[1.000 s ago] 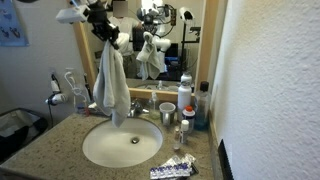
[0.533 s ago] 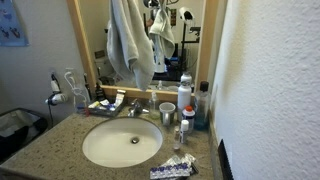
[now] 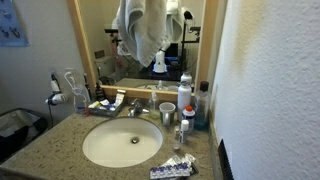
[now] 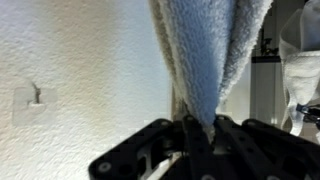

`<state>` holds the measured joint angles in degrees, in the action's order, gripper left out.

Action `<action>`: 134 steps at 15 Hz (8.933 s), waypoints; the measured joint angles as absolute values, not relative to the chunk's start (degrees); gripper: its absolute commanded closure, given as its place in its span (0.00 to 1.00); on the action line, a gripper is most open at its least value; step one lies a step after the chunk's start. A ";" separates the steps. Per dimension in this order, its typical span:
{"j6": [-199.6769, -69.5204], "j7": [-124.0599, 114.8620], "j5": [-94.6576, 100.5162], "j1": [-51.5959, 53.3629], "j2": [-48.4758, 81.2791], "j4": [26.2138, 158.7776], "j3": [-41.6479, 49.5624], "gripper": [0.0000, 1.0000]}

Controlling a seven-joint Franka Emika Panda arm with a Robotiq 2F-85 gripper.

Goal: Unhang the towel, wipe the base top and hang it back

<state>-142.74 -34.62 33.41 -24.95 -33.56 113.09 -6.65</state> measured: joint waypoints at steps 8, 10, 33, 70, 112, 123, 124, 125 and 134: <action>-146.30 -60.39 65.23 -37.61 -30.48 109.59 -9.20 0.96; -141.33 -68.09 75.20 -37.37 -30.04 108.87 -9.89 0.96; -116.31 -83.72 111.50 -8.97 -20.62 109.24 11.31 0.96; -133.14 -67.91 105.73 -9.99 -12.94 101.80 18.84 0.96; -132.67 -75.61 85.26 -10.02 -24.11 118.08 19.28 0.96; -132.98 -75.62 82.73 -10.01 -23.58 118.08 18.75 0.46; -132.98 -75.62 82.61 -10.00 -23.58 118.08 18.62 0.38; -132.98 -75.63 82.47 -10.00 -23.58 118.07 18.51 0.31; -132.99 -75.67 81.38 -10.00 -23.69 118.05 17.81 0.00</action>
